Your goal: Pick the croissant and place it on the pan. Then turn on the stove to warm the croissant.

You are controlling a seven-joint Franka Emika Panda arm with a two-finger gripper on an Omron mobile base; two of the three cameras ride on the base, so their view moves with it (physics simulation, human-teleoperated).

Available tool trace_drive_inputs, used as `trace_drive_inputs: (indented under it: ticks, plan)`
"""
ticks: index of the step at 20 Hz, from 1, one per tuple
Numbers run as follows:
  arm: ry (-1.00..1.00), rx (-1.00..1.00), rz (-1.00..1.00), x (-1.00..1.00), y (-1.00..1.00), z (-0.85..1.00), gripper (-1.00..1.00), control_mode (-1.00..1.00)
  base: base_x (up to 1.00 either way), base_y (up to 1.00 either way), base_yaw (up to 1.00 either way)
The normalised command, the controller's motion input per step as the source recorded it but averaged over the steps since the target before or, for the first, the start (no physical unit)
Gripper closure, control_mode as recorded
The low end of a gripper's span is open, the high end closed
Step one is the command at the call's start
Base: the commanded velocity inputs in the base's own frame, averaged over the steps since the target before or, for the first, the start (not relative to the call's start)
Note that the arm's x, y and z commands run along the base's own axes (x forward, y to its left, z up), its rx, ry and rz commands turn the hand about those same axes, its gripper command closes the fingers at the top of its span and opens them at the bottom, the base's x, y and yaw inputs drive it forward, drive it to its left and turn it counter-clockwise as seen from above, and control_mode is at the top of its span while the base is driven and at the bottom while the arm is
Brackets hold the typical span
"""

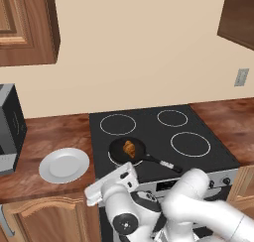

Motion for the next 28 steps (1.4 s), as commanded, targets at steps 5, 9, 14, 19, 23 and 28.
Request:
trace_drive_inputs:
  ticks: [5,9,14,19,23,28]
  plan:
    - [-0.31,-0.01,0.00,-0.99,0.03,0.00,-1.00,-1.00,0.00,0.00,0.00]
    - [-0.06,0.00,0.00,-0.03,0.00,-0.01,-1.00,-1.00,0.00,0.00,0.00]
    - [0.00,0.14,0.04,-0.16,-0.31,-0.53,-1.00,-1.00,0.00,0.00,0.00]
    - [0.00,0.18,0.08,-0.54,-0.05,-0.57,-1.00,-1.00,0.00,0.00,0.00]
    - [-0.01,0.07,0.03,-0.14,0.00,-0.16,-1.00,-1.00,0.00,0.00,0.00]
    - [0.00,0.03,0.00,0.27,-0.14,-0.33,-1.00,-1.00,0.00,0.00,0.00]
